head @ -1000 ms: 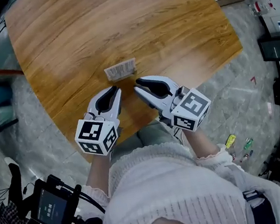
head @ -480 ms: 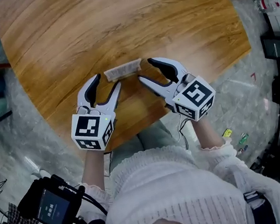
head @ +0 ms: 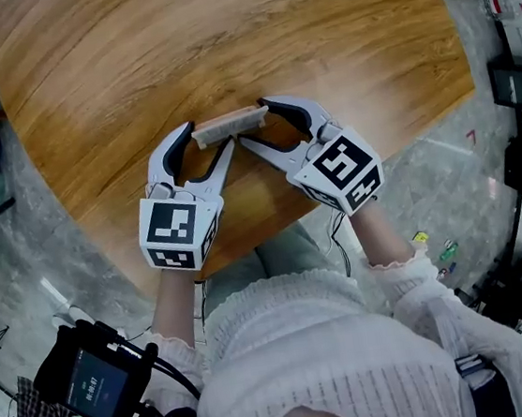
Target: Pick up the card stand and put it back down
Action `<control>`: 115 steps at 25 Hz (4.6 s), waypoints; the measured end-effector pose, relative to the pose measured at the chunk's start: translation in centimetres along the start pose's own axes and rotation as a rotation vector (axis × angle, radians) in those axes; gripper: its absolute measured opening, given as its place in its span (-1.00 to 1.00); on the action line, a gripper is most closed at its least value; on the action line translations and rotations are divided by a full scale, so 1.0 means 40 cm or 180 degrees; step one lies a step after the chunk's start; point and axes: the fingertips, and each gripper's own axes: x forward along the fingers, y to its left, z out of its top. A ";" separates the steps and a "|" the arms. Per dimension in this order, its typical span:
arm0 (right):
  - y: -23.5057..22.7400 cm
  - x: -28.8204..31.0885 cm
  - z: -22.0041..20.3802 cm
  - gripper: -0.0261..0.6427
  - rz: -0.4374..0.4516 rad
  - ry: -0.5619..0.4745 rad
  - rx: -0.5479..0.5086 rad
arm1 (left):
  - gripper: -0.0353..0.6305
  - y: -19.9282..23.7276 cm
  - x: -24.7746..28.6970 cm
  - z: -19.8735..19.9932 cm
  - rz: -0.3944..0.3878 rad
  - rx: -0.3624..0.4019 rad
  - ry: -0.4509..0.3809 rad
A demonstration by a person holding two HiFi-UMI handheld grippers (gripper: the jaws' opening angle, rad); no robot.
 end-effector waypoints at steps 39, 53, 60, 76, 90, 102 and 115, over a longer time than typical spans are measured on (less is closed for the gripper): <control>0.176 -0.267 0.265 -0.38 -0.0487 -0.0769 -0.0376 | -0.24 -0.150 -0.281 0.261 0.0106 0.0511 -0.0663; 0.189 -0.283 0.300 -0.39 -0.0455 -0.0954 -0.0582 | -0.25 -0.150 -0.307 0.288 0.0127 0.0572 -0.0830; 0.188 -0.285 0.296 -0.39 -0.0474 -0.0936 -0.0587 | -0.26 -0.153 -0.302 0.284 0.0097 0.0560 -0.0804; 0.189 -0.285 0.296 -0.39 -0.0468 -0.0907 -0.0584 | -0.26 -0.154 -0.303 0.284 0.0095 0.0590 -0.0767; 0.189 -0.288 0.295 -0.39 -0.0466 -0.0921 -0.0535 | -0.26 -0.156 -0.304 0.286 0.0073 0.0603 -0.0788; 0.193 -0.293 0.303 -0.40 -0.0435 -0.0920 -0.0543 | -0.27 -0.157 -0.313 0.295 0.0032 0.0697 -0.0834; 0.062 -0.141 0.231 -0.39 -0.0327 -0.0717 -0.0375 | -0.28 -0.050 -0.152 0.235 0.0104 0.0732 -0.0610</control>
